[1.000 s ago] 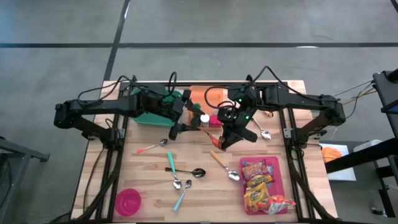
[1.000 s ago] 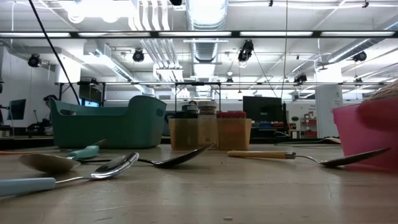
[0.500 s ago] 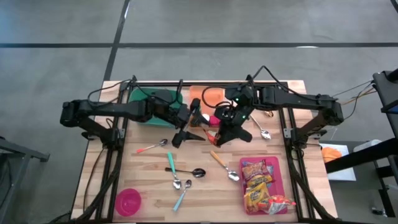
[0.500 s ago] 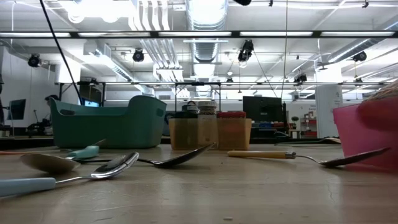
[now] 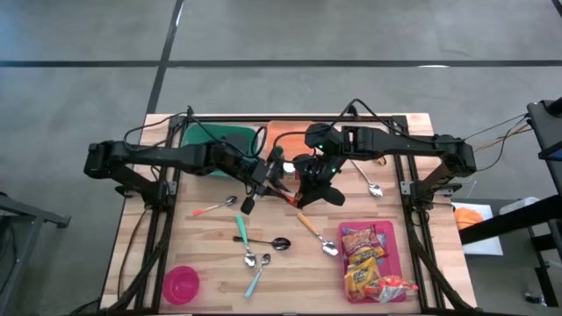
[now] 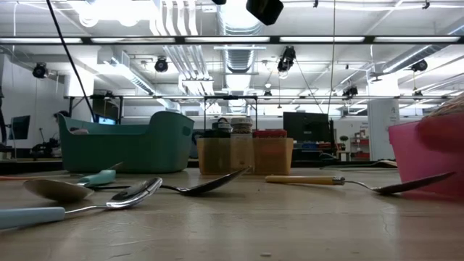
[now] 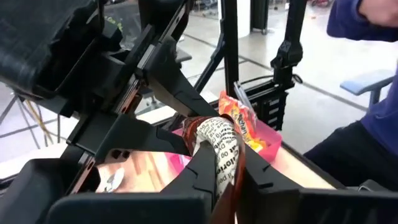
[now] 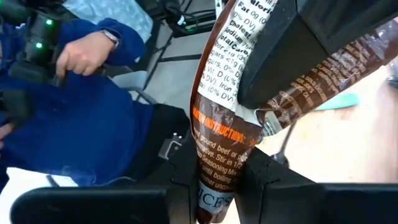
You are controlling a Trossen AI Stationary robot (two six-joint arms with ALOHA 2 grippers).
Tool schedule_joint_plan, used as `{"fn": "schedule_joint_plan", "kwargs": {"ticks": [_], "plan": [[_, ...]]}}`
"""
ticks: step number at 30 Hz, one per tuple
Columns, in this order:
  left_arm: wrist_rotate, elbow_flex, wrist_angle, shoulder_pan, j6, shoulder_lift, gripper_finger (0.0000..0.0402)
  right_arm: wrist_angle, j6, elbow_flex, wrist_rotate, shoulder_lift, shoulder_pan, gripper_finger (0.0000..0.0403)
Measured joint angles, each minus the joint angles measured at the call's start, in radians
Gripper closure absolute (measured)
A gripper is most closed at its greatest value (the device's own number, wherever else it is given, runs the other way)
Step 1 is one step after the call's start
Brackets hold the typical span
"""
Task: Pick & Place Food Item
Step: Put the orange seasoning pack into the orange bin
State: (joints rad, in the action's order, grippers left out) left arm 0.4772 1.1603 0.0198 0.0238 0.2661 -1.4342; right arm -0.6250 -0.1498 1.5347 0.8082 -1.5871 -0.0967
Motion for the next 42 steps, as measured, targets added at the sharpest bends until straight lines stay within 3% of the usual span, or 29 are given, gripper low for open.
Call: {"fn": "schedule_joint_plan", "kwargs": {"ticks": [8, 16, 19, 23, 27, 30, 37, 42], "plan": [[-0.003, -0.001, 0.055, 0.000, -0.004, 0.026, 0.0385, 0.015, -0.080, 0.006, -0.035, -0.004, 0.000, 0.0335], [-0.028, 0.002, 0.222, -0.005, -0.066, 0.041, 0.0389, 0.077, -0.229, -0.004, -0.082, 0.003, 0.028, 0.0225], [-0.129, 0.003, 0.247, -0.004, -0.096, 0.057, 0.0389, 0.103, -0.239, -0.004, -0.083, 0.003, 0.039, 0.0173], [-0.346, 0.016, 0.283, -0.004, -0.207, 0.069, 0.0389, 0.060, -0.239, -0.004, -0.099, 0.004, 0.037, 0.0119], [-0.535, 0.114, 0.449, 0.003, -0.274, 0.058, 0.0389, -0.015, -0.234, -0.006, -0.109, 0.004, 0.037, 0.0086], [-0.621, 0.210, 0.597, 0.019, -0.283, 0.019, 0.0391, -0.053, -0.209, -0.006, -0.109, 0.004, 0.038, 0.0069], [-0.629, 0.381, 0.801, 0.147, -0.292, -0.068, 0.0391, -0.196, -0.091, -0.006, -0.109, 0.013, 0.040, 0.0042], [-0.541, 0.408, 0.869, 0.256, -0.269, -0.144, 0.0391, -0.332, -0.013, -0.006, -0.121, 0.015, 0.022, 0.0039]]}}
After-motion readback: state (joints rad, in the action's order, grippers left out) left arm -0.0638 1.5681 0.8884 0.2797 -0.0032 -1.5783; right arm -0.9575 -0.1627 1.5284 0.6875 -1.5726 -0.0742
